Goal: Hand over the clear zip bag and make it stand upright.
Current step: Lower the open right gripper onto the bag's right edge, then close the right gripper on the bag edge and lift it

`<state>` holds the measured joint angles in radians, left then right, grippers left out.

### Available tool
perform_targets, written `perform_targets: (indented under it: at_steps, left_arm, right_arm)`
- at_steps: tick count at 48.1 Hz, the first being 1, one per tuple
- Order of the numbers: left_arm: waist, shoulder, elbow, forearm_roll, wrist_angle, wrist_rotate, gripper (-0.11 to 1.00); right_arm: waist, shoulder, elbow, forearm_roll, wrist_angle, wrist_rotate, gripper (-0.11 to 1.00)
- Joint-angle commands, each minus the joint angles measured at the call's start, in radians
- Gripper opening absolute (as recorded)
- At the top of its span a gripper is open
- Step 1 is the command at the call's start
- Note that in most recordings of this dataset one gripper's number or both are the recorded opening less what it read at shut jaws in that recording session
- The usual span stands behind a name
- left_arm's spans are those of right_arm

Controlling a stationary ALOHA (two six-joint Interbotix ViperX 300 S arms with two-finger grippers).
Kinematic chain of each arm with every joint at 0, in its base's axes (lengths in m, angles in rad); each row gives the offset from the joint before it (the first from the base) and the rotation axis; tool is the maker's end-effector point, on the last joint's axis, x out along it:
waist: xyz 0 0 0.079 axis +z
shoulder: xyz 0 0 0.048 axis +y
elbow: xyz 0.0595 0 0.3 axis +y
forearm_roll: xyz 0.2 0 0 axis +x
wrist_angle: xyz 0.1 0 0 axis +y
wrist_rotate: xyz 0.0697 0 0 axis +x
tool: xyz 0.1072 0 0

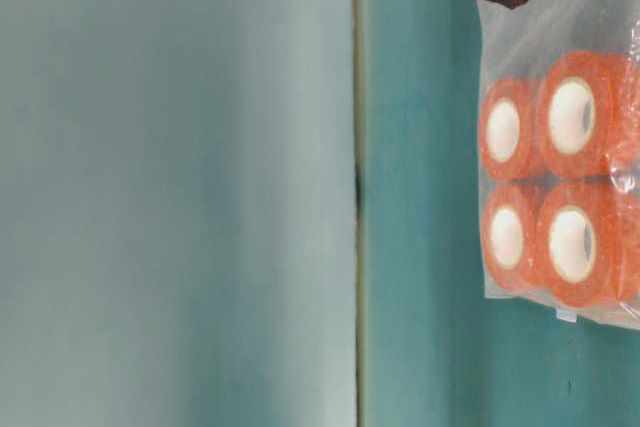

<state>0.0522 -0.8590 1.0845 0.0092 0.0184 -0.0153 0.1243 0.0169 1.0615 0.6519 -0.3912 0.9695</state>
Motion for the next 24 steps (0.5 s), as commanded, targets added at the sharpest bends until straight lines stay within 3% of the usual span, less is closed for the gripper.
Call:
perform_targets:
  at_steps: [1,10,24]
  left_arm:
    - [0.002,0.003,-0.02,0.002,-0.009,-0.002,-0.01]
    - [0.002,0.005,-0.02,0.002,-0.008,-0.003,-0.01]
    - [0.002,0.003,-0.02,0.002,-0.009,-0.006,-0.01]
  right_arm:
    - [0.006,0.008,-0.012,0.005,0.003,0.009,0.89]
    - [0.006,0.015,-0.012,0.048,0.017,0.008,0.76]
    - [-0.006,0.026,-0.014,0.067,0.008,0.002,0.09]
